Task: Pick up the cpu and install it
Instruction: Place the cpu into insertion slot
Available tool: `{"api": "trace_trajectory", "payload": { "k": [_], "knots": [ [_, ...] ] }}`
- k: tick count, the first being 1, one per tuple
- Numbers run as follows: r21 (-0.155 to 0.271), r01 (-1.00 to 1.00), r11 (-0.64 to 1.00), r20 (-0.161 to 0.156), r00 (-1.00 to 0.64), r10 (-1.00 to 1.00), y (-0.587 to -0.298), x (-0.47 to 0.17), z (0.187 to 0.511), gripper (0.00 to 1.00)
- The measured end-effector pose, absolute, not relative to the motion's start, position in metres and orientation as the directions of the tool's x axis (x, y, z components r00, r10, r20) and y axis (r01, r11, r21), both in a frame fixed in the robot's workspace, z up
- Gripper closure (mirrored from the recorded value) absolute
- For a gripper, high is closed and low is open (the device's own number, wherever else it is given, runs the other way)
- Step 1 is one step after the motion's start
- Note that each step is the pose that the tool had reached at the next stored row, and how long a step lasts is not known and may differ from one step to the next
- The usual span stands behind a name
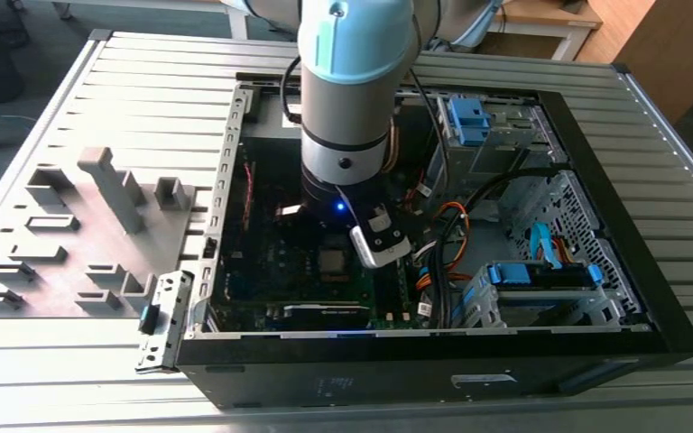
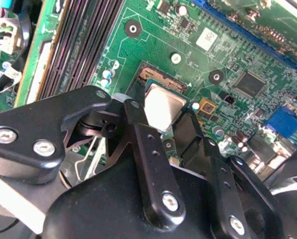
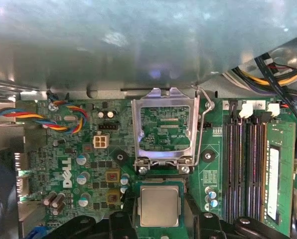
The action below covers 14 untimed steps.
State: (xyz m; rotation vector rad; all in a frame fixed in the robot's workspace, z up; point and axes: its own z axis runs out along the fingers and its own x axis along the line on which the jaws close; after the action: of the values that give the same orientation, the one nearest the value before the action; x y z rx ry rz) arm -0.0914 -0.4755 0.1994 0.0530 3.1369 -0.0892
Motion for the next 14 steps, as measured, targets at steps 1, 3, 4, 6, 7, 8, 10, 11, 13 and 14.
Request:
{"api": "trace_trajectory", "payload": {
  "k": [1,3,4,6,7,8,10,11,13,14],
  "knots": [
    [-0.060,0.034,0.998,-0.004,-0.999,0.034,-0.4755,-0.0909,0.1990,0.53],
    [-0.065,0.034,0.997,-0.004,-0.999,0.034,-0.4755,-0.0901,0.1979,0.53],
    [-0.066,0.034,0.997,-0.004,-0.999,0.034,-0.4755,-0.0899,0.1973,0.53],
    [-0.068,0.034,0.997,-0.004,-0.999,0.034,-0.4755,-0.0897,0.1955,0.53],
    [-0.069,0.034,0.997,-0.004,-0.999,0.034,-0.4755,-0.0897,0.1944,0.53],
    [-0.069,0.034,0.997,-0.004,-0.999,0.034,-0.4755,-0.0896,0.1934,0.53],
    [-0.069,0.034,0.997,-0.004,-0.999,0.034,-0.4756,-0.0897,0.1932,0.53],
    [-0.069,0.034,0.997,-0.004,-0.999,0.034,-0.4756,-0.0897,0.1932,0.53],
    [-0.067,0.034,0.997,-0.004,-0.999,0.034,-0.4755,-0.0897,0.1929,0.53],
    [-0.063,0.034,0.997,-0.004,-0.999,0.034,-0.4755,-0.0896,0.1928,0.53]
  ]
}}
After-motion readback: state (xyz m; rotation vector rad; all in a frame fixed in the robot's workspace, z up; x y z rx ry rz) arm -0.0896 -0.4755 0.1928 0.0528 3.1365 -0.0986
